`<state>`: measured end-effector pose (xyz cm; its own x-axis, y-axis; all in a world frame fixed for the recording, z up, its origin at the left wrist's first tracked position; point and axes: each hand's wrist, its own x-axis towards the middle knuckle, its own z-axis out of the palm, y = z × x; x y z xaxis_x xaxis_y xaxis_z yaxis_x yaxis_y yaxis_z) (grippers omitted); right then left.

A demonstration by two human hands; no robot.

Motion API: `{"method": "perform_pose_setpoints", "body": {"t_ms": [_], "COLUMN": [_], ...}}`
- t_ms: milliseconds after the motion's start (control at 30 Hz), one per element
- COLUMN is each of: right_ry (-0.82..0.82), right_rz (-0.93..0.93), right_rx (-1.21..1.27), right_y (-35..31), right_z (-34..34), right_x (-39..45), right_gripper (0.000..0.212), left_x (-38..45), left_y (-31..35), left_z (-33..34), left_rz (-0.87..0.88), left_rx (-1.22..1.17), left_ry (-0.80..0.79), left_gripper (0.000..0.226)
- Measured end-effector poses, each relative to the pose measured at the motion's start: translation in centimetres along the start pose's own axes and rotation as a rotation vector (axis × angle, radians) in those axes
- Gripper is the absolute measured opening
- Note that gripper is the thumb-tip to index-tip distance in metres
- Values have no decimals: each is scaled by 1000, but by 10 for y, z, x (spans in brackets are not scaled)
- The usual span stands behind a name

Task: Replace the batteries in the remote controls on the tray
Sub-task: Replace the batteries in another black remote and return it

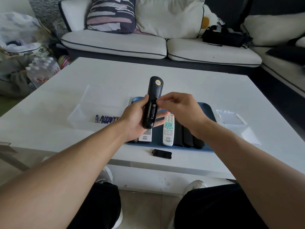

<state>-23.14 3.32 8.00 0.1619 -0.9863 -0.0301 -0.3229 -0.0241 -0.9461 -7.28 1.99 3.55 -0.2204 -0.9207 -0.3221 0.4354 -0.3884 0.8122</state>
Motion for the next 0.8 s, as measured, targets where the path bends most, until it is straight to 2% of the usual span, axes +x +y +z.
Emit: {"method": "perform_pose_setpoints", "body": {"t_ms": [67, 167, 300, 467, 667, 800], "right_ry": [7, -1, -52, -70, 59, 103], "right_rz": [-210, -301, -309, -423, -654, -689], "right_rx": [-379, -675, -781, -955, -1147, -1127], "right_y": [6, 12, 11, 9, 20, 24], "right_z": [2, 6, 5, 6, 19, 27], "right_x": [-2, 1, 3, -1, 1, 3], "right_gripper": [9, 14, 15, 16, 17, 14], "left_x": [-3, -6, -8, -8, -9, -10], "left_y": [1, 2, 2, -1, -1, 6], "left_z": [2, 5, 5, 2, 5, 4], "left_rz": [-3, -22, -28, -80, -99, -125], "left_rx": [-13, -17, 43, 120, 79, 25], "left_ry": [4, -6, -7, 35, 114, 180], "left_gripper": [50, 51, 48, 43, 38, 38]}}
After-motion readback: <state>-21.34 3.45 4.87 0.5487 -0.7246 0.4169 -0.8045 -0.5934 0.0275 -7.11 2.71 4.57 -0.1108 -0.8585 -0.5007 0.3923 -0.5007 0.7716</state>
